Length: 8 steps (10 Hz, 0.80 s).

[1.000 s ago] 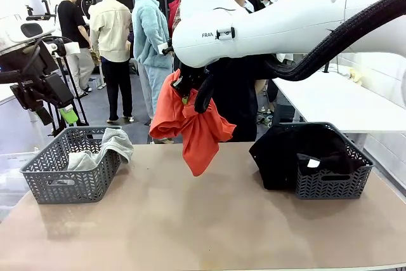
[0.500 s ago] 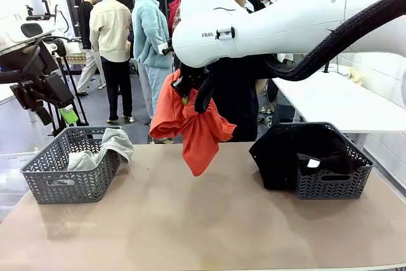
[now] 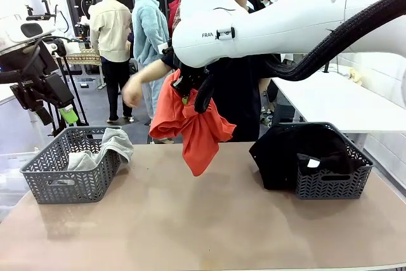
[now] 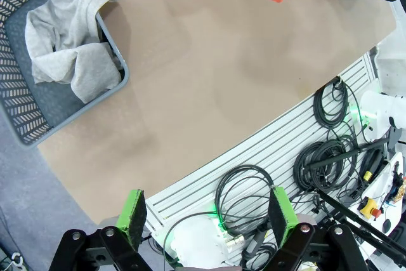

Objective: Sort the tops and bottoms.
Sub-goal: Sort the clothes according to human instructions.

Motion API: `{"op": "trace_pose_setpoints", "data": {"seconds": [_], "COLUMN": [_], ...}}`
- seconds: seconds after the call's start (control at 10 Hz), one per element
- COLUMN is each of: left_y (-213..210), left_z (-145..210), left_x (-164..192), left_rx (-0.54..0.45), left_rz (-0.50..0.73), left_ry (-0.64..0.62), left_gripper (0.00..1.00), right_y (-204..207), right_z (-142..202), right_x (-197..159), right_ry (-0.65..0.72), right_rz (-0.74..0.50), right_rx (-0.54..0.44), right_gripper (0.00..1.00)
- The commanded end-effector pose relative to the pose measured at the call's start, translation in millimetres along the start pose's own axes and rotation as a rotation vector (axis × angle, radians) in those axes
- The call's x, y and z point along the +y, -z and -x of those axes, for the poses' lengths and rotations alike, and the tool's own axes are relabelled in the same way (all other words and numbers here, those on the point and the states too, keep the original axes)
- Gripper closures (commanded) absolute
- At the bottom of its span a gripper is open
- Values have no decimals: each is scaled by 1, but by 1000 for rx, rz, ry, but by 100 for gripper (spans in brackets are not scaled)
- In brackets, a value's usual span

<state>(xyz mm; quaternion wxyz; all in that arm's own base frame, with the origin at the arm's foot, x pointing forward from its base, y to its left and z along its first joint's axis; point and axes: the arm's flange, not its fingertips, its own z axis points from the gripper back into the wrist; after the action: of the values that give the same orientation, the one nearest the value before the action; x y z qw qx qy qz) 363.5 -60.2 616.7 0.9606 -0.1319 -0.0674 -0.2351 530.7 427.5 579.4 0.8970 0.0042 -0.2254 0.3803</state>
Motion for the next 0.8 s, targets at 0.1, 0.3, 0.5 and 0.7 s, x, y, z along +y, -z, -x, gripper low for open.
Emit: {"op": "trace_pose_setpoints", "data": {"seconds": [0.1,0.3,0.5,0.7], "left_y": [0,0,0,0], "left_z": [0,0,0,0], "left_x": [2,2,2,2], "left_rx": [-9,-9,-9,-9], "left_rz": [-14,-14,-14,-14], "left_ry": [5,5,5,5], "left_gripper": [0,0,0,0], "right_y": [-5,-5,-5,-5], "right_z": [-1,-1,-1,-1], "right_x": [-1,-1,-1,-1], "right_ry": [2,2,2,2], "right_rz": [1,1,1,1], "right_rx": [-2,-2,-2,-2], "right_gripper": [100,100,100,100]}}
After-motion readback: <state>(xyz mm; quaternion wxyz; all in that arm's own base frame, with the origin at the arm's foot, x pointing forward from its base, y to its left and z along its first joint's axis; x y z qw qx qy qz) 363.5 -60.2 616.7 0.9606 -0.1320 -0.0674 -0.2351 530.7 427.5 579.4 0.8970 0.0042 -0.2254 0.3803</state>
